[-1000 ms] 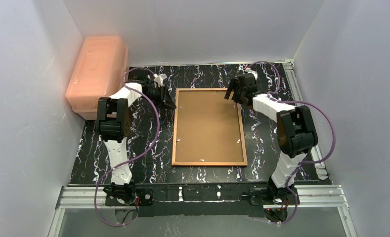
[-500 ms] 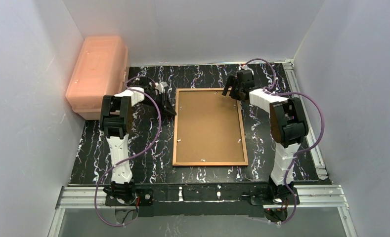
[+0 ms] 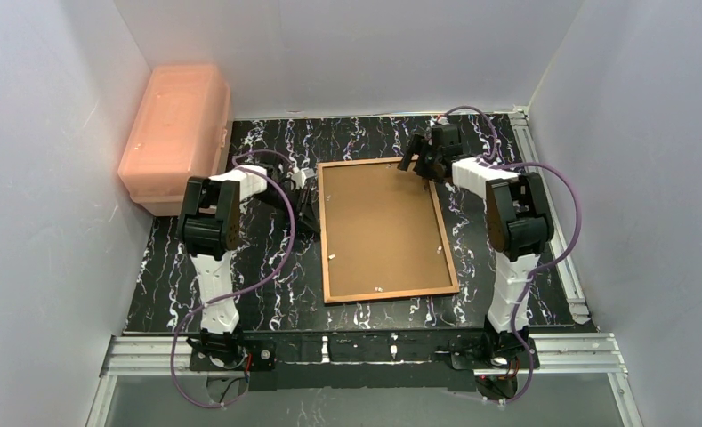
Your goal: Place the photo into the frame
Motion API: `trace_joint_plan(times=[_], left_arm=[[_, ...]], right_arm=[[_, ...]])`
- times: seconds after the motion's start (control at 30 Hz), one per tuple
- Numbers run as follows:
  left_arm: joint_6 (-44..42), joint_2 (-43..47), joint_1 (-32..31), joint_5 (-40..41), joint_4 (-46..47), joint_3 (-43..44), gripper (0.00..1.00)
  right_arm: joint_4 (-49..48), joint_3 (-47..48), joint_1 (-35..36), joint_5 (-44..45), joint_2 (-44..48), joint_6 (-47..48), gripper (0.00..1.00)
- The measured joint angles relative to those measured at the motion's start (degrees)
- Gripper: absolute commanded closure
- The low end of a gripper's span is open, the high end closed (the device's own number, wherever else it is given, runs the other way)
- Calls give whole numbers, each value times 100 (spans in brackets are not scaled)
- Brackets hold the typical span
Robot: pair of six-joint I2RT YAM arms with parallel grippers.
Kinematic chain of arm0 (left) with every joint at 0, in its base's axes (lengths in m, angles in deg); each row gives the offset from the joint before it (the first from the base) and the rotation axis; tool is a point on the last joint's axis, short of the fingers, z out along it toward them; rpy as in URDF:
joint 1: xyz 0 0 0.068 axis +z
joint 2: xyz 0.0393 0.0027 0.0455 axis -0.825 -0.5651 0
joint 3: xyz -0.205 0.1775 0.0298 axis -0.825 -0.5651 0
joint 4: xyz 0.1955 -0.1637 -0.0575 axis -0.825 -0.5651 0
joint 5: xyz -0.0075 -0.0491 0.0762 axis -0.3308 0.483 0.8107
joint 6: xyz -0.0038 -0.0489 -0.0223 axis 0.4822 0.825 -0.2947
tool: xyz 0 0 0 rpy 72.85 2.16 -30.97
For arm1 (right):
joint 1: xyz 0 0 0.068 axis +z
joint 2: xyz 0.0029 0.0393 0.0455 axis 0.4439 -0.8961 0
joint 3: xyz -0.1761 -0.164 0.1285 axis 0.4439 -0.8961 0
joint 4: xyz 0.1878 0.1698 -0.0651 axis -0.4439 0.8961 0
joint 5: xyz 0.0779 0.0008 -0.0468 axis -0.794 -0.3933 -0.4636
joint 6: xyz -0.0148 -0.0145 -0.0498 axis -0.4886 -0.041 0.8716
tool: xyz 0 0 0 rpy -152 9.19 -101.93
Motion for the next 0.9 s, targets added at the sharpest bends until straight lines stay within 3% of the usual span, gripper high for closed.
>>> trace_joint_plan(times=[0.13,0.3,0.57,0.9], left_arm=[[-767,111,-24,240,-951,247,71],[-1449,138,13,680,-1899,1438,55],[-1755,-398,31,1093,-2238,3364,51],[-1770,-1056,138,1266,-2430,3497,41]], right_arm=[[-39,-245,-260,-173,275,-31,6],[-203,-284,-599,-157,568,-24,6],[-227,295,-684,-348,-199,-68,5],[-649,951,-608,-1119,-1016,-407,6]])
